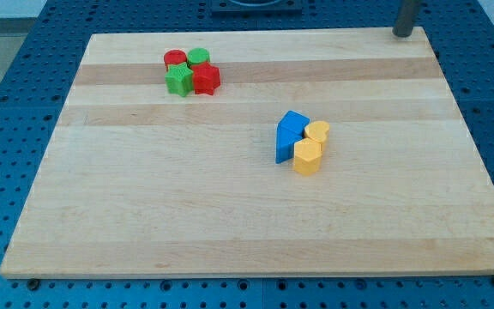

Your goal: Separate the green circle with blue cube from the group of blocks

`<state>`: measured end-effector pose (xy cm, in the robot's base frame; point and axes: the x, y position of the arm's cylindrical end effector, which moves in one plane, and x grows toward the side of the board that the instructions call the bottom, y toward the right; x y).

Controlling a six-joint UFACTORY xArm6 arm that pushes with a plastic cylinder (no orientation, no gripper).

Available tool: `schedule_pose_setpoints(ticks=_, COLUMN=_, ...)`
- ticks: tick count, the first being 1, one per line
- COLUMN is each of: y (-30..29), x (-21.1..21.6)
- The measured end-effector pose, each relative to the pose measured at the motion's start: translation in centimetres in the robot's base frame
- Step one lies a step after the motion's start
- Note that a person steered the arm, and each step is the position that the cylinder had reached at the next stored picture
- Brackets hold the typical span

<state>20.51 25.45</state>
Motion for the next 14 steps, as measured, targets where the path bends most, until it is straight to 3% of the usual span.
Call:
schedule_pose_setpoints(ticks=2, y=0.0, x=1.2)
schedule_pose_setpoints(ticks=3, y=-0.5, x=4.8)
schedule_pose_setpoints(ticks=6, y=-2.9, x=23.9)
schedule_pose_setpoints(ticks=7, y=-6.1, x=29.8)
schedule_pose_setpoints(ticks=8, y=-10.9, x=30.9)
schedule_pose_setpoints(ticks=10, y=-21.1, x=26.1)
schedule_pose_setpoints(ticks=12, y=-22.9, x=19.4)
schedule_pose_setpoints(ticks=13, y=-25.1, x=19.1)
schedule_pose_setpoints(ticks=14, y=-24.6, x=24.5)
